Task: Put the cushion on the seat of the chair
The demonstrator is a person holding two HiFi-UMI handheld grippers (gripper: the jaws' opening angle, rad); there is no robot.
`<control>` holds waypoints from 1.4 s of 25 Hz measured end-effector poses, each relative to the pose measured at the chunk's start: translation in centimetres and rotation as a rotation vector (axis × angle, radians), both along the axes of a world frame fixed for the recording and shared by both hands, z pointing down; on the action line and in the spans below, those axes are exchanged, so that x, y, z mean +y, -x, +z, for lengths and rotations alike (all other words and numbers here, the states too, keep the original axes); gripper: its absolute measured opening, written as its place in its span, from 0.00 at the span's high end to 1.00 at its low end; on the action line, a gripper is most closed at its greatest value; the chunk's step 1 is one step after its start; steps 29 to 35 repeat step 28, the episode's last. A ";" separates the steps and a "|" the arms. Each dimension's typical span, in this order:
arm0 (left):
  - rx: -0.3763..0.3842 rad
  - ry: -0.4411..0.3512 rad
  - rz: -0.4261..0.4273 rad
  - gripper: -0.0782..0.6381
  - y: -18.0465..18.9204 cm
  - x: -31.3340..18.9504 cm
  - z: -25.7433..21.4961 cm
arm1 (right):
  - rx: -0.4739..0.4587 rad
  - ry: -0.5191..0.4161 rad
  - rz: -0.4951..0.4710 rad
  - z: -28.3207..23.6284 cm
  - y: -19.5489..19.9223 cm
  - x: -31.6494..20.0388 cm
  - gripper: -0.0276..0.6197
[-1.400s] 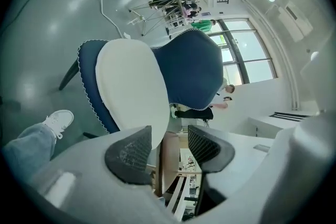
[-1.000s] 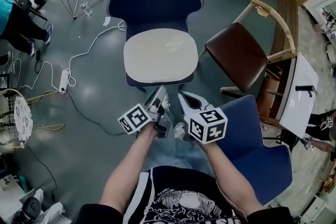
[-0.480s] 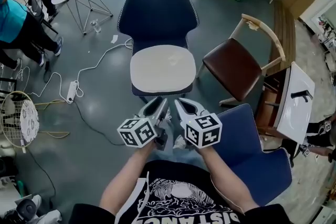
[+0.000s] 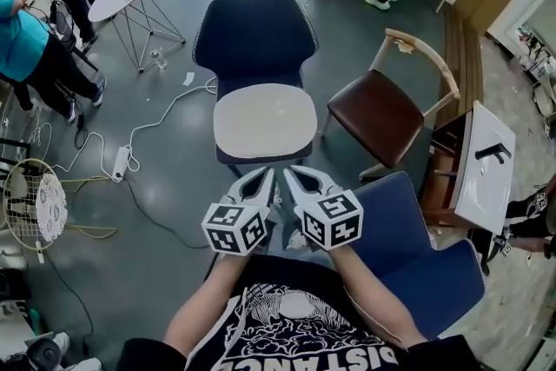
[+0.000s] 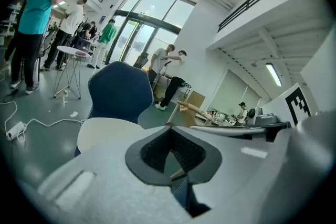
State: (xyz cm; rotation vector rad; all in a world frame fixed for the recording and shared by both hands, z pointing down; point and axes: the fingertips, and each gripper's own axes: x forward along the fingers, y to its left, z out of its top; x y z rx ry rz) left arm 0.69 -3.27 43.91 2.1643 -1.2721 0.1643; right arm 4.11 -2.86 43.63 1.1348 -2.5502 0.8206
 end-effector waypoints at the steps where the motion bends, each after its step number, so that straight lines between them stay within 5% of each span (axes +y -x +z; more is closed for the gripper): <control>1: -0.012 -0.008 0.006 0.90 -0.1 0.2 -0.1 | 0.003 -0.004 -0.002 -0.1 -0.1 0.2 0.96; 35: -0.044 -0.006 -0.011 0.90 -0.5 0.9 0.1 | 0.011 -0.022 -0.004 -0.3 -0.5 1.2 0.96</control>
